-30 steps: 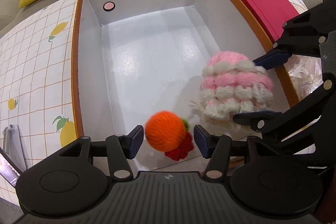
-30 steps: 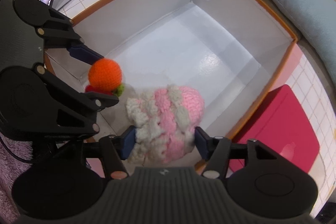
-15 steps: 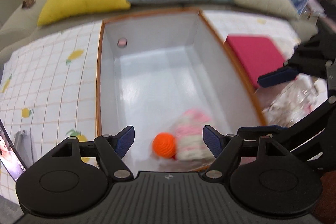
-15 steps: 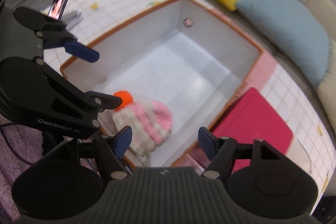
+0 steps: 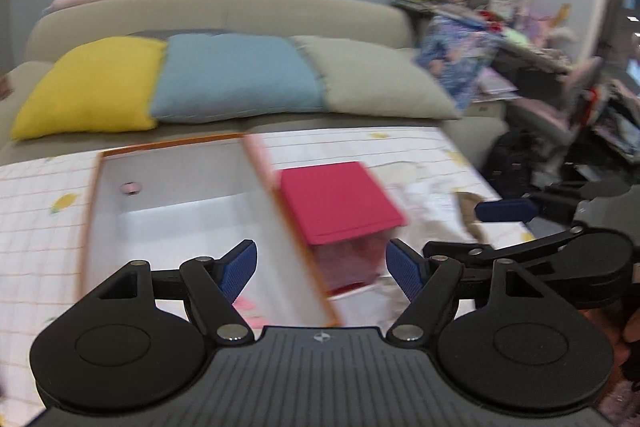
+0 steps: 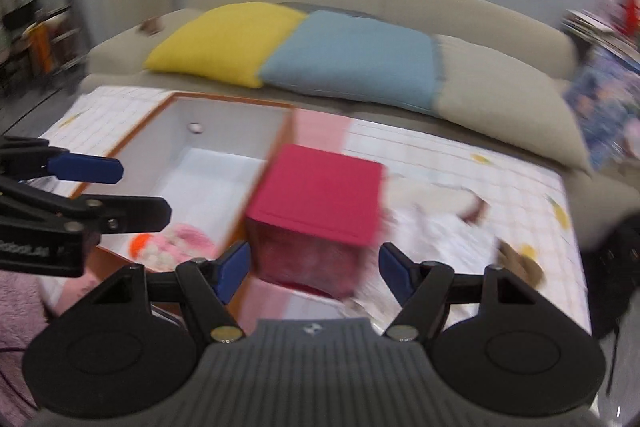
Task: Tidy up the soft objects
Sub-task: 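Open both tools to drop the ball and hat into the box, then grasp the pink sock with right tool while left tool grasps the wrapped white bundle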
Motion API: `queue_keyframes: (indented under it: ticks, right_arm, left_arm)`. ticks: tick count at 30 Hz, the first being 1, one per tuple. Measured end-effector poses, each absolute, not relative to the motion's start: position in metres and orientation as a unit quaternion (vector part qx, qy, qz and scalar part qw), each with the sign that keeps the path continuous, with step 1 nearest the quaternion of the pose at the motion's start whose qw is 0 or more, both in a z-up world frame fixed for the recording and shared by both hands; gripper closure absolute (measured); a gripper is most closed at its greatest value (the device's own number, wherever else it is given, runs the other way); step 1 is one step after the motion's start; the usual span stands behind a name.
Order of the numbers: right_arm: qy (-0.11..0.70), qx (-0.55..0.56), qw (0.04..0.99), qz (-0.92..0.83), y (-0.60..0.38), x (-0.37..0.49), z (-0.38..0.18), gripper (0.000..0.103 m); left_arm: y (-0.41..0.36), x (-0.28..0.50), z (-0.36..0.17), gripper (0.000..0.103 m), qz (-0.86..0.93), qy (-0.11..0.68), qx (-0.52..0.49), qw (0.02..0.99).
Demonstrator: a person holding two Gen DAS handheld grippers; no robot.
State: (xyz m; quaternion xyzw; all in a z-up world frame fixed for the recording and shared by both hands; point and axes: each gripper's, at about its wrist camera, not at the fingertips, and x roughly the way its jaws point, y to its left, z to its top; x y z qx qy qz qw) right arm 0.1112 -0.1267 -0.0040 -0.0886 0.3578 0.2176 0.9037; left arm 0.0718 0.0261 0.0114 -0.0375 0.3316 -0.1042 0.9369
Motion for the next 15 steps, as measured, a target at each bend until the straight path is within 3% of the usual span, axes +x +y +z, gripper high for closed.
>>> queue_keyframes:
  ticks: [3, 6, 15]
  right_arm:
    - [0.36, -0.077, 0.913, 0.178, -0.148, 0.099, -0.011, 0.029]
    - [0.375, -0.083, 0.912, 0.142, -0.169, 0.093, -0.025, 0.019]
    - [0.467, -0.082, 0.879, 0.037, -0.216, 0.095, -0.067, 0.019]
  left_arm:
    - [0.002, 0.072, 0.003, 0.016, -0.141, 0.335, -0.035, 0.931]
    - [-0.02, 0.075, -0.008, 0.016, -0.174, 0.347, -0.032, 0.921]
    - [-0.053, 0.088, -0.042, 0.017, -0.222, 0.388, -0.039, 0.894]
